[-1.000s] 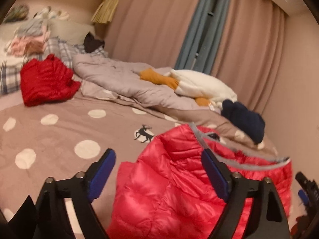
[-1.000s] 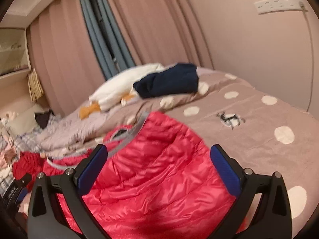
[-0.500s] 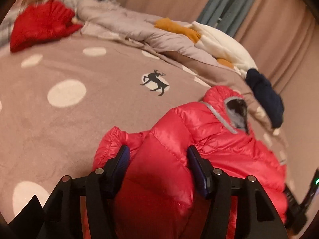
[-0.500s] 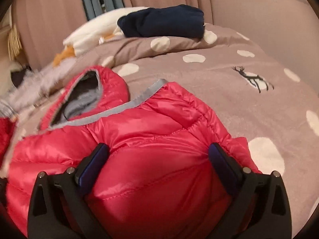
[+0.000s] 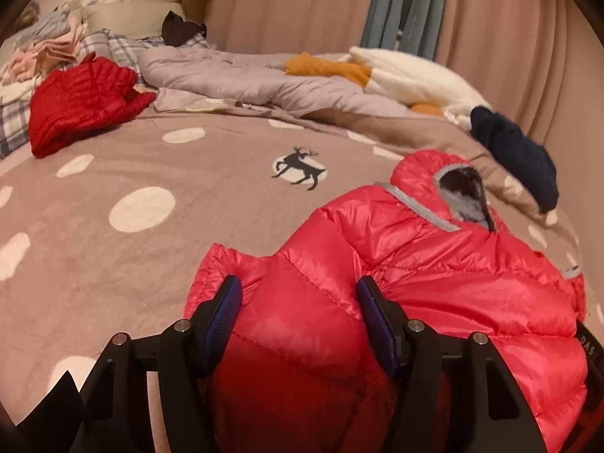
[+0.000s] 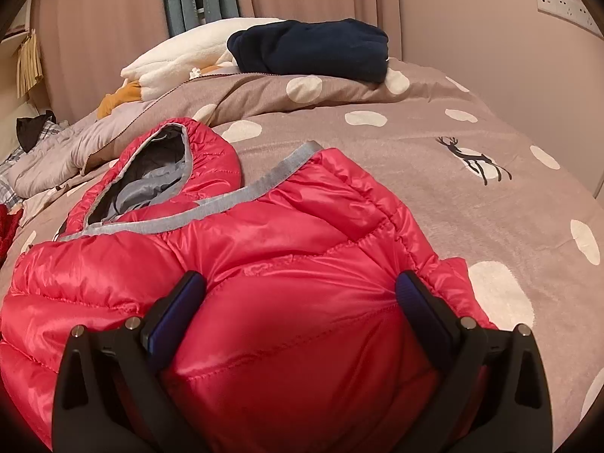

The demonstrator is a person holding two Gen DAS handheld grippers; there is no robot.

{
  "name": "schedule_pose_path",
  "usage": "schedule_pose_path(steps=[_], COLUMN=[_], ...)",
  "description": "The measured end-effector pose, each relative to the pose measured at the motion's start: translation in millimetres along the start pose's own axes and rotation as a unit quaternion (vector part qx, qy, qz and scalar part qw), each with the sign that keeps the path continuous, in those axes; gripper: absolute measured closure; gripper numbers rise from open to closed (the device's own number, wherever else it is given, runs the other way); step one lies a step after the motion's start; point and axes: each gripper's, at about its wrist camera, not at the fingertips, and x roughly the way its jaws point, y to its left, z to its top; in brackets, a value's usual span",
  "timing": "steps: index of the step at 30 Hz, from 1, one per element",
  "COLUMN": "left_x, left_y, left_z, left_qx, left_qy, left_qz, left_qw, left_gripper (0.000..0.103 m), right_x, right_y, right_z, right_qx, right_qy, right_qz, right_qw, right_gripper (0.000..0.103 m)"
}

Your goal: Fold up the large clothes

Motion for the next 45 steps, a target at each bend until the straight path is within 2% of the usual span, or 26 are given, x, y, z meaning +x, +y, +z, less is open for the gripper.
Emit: schedule_pose_path(steps=[4, 6, 8, 10, 12, 14, 15, 16, 18, 20, 21, 22, 23, 24, 25, 26, 27, 28, 29, 32, 35, 37, 41, 43, 44, 45], left_x=[-12.5, -21.6, -31.0, -35.7, -33.6, -28.2, -23.9, -15.4, -6.6, -3.6, -0.5, 1.2, 0.6, -0.7, -1.2, 0.8, 2.8, 2.1, 0.2, -7.3, -13.9, -21.7, -47.2, -56.3, -60.6, -63.2], left_y=[8.3, 18.5, 36.2, 60.9, 85.9, 102.6, 106.7, 109.5, 107.9, 103.1, 100.3, 98.3, 95.0, 91.3, 89.7, 87.7, 87.2, 85.3, 80.9, 66.2, 62.4, 65.6, 63.4, 66.5, 68.2, 69.7], left_z=[1.5, 3.1, 5.4, 6.6, 5.0, 3.0, 1.7, -1.1, -7.3, -11.7, -14.6, -15.3, -14.7, -14.1, -15.0, -18.2, -20.8, -23.4, -23.7, -25.0, -28.5, -28.3, -31.4, -34.2, -34.1, -32.6], left_qx=[-0.003, -0.014, -0.047, -0.103, -0.156, -0.184, -0.188, -0.191, -0.206, -0.199, -0.186, -0.178, -0.169, -0.162, -0.164, -0.175, -0.183, -0.184, -0.171, -0.143, -0.142, -0.132, -0.082, -0.076, -0.07, -0.066], left_qy=[0.004, 0.005, 0.003, 0.005, 0.021, 0.049, 0.07, 0.11, 0.15, 0.146, 0.142, 0.145, 0.148, 0.153, 0.159, 0.172, 0.177, 0.172, 0.166, 0.151, 0.149, 0.152, 0.141, 0.135, 0.126, 0.113], left_qz=[-0.011, -0.018, -0.025, -0.04, -0.036, -0.042, -0.056, -0.098, -0.162, -0.182, -0.186, -0.187, -0.187, -0.198, -0.214, -0.235, -0.239, -0.236, -0.228, -0.209, -0.198, -0.195, -0.165, -0.149, -0.131, -0.108], left_qw=[0.9999, 0.9997, 0.9986, 0.9938, 0.9869, 0.9809, 0.9781, 0.9705, 0.9532, 0.9519, 0.9543, 0.9551, 0.9563, 0.9545, 0.9496, 0.9406, 0.9369, 0.9386, 0.9441, 0.9556, 0.9584, 0.9599, 0.9727, 0.9767, 0.9808, 0.9855], left_gripper=[0.032, 0.023, 0.017, 0.015, 0.015, 0.015, 0.015, 0.015, 0.015, 0.015, 0.015, 0.015, 0.019, 0.033, 0.039, 0.046, 0.046, 0.046, 0.047, 0.056, 0.065, 0.067, 0.068, 0.068, 0.068, 0.068], right_x=[-3.5, -11.1, -27.6, -47.1, -66.2, -76.6, -79.6, -82.3, -78.8, -60.6, -49.3, -36.0, -29.7, -32.4, -37.1, -39.6, -41.3, -42.5, -42.2, -43.9, -52.2, -63.6, -89.4, -103.0, -110.6, -113.1], right_y=[-3.2, -8.6, -15.9, -27.2, -43.6, -59.2, -66.4, -76.6, -91.3, -106.7, -114.3, -121.0, -123.3, -122.4, -116.2, -107.8, -101.7, -97.7, -97.6, -105.3, -113.3, -116.0, -120.1, -117.6, -115.9, -114.4], right_z=[0.3, 1.1, -1.3, -3.8, -4.5, -4.7, -5.3, -7.1, -13.2, -24.8, -33.5, -45.5, -53.1, -56.9, -58.0, -58.5, -59.4, -60.3, -60.8, -65.2, -72.9, -76.4, -81.9, -82.8, -83.0, -80.6], right_qx=[0.002, 0.001, 0.001, 0.008, 0.025, 0.043, 0.047, 0.056, 0.079, 0.125, 0.16, 0.205, 0.228, 0.225, 0.205, 0.182, 0.168, 0.159, 0.161, 0.18, 0.191, 0.178, 0.153, 0.128, 0.111, 0.096], right_qy=[-0.003, 0.003, -0.01, -0.03, -0.045, -0.042, -0.038, -0.035, -0.017, 0.043, 0.071, 0.099, 0.106, 0.085, 0.072, 0.072, 0.071, 0.071, 0.071, 0.068, 0.066, 0.064, 0.073, 0.075, 0.075, 0.075], right_qz=[0.015, 0.029, 0.04, 0.04, 0.039, 0.024, 0.022, 0.026, 0.04, 0.088, 0.121, 0.169, 0.195, 0.193, 0.185, 0.178, 0.171, 0.171, 0.178, 0.212, 0.231, 0.226, 0.204, 0.188, 0.178, 0.168], right_qw=[1.0, 1.0, 0.999, 0.999, 0.998, 0.998, 0.998, 0.998, 0.996, 0.987, 0.977, 0.959, 0.948, 0.951, 0.958, 0.964, 0.968, 0.97, 0.968, 0.958, 0.952, 0.955, 0.964, 0.971, 0.975, 0.978], right_gripper=[0.001, 0.001, 0.002, 0.001, 0.0, 0.0, 0.0, 0.0, 0.0, 0.0, 0.0, 0.0, 0.001, 0.009, 0.014, 0.019, 0.026, 0.03, 0.038, 0.059, 0.068, 0.07, 0.07, 0.069, 0.064, 0.055])
